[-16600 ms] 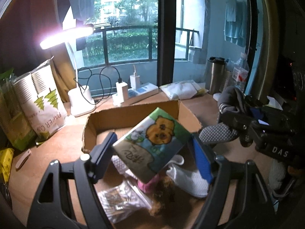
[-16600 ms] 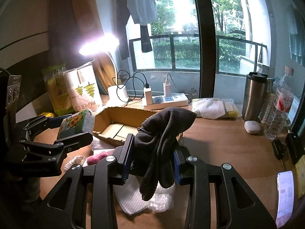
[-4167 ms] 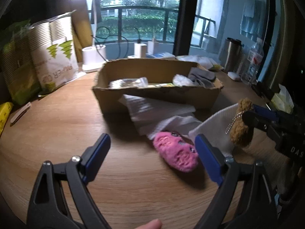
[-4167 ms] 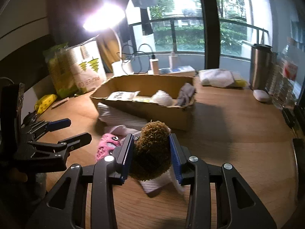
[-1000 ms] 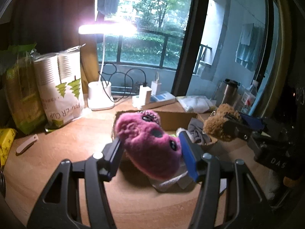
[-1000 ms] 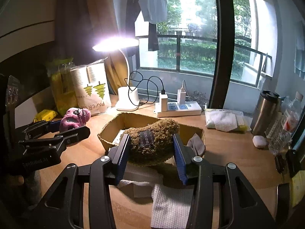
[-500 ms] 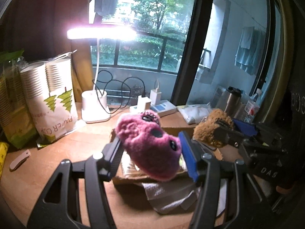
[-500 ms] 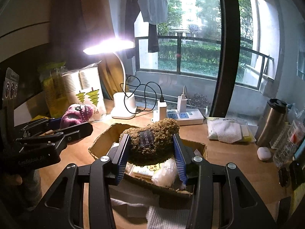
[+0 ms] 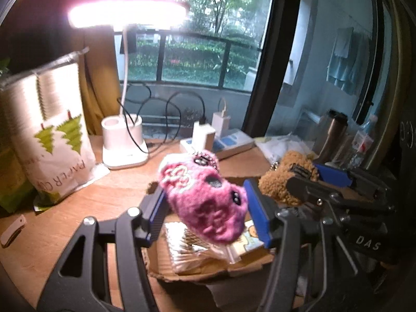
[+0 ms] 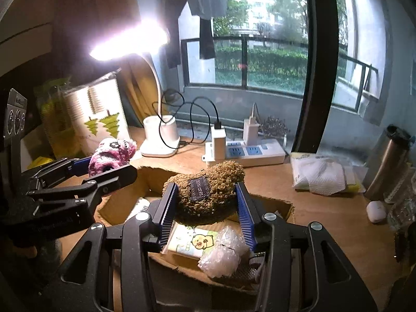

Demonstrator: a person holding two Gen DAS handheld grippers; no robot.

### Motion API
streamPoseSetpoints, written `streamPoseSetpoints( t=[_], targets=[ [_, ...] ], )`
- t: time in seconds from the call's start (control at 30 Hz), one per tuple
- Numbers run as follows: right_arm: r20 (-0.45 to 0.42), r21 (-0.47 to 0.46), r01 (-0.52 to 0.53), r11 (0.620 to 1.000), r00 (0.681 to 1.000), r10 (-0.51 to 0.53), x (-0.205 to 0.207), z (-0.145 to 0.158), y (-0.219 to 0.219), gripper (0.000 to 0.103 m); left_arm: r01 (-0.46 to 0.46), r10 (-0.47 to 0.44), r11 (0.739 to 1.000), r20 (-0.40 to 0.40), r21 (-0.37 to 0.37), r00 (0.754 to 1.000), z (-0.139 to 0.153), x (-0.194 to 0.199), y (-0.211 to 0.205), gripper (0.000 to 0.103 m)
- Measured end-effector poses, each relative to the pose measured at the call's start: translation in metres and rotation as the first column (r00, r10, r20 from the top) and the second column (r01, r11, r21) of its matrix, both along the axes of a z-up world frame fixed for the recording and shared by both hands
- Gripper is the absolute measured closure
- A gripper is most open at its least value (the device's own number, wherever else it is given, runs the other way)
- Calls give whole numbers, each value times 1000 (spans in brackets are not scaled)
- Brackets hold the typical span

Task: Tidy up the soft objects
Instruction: 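Carry both plushes over the box and lower them in with both tools, then open both tools and withdraw them from the box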

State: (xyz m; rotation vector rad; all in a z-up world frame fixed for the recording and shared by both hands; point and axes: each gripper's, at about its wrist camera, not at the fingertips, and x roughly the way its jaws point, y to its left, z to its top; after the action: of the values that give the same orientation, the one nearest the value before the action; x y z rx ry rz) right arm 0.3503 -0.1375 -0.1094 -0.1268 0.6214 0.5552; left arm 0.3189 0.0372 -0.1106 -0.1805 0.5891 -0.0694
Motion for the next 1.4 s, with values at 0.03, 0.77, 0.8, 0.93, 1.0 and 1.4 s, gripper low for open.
streamPoseSetpoints(
  t=[0.03,0.77,0.8,0.93,1.0,1.4],
  targets=[
    [-9,-2,0,1000,1000,0,3,-4,1,56,1,-1,1000,-11,0,1000,-4,3,0,44],
    [-108,-2,50,999,993,-50,39,-39,0,47,-19,15,999,-132,-27,991,-43,29,1,25],
    [-101,-1,53,999,993,-52,37,-36,-1,47,-22,18,999,-128,-27,992,-41,27,1,25],
    [-77,-1,64,998,995,-64,28,-26,-7,47,-35,32,999,-105,-32,994,-32,17,5,22],
    [-69,0,70,998,995,-70,22,-22,-9,47,-42,38,999,-97,-34,995,-28,12,6,16],
    [-39,1,87,996,995,-87,-26,-6,-19,47,-61,59,998,-65,-25,996,-8,-33,5,13]
  ],
)
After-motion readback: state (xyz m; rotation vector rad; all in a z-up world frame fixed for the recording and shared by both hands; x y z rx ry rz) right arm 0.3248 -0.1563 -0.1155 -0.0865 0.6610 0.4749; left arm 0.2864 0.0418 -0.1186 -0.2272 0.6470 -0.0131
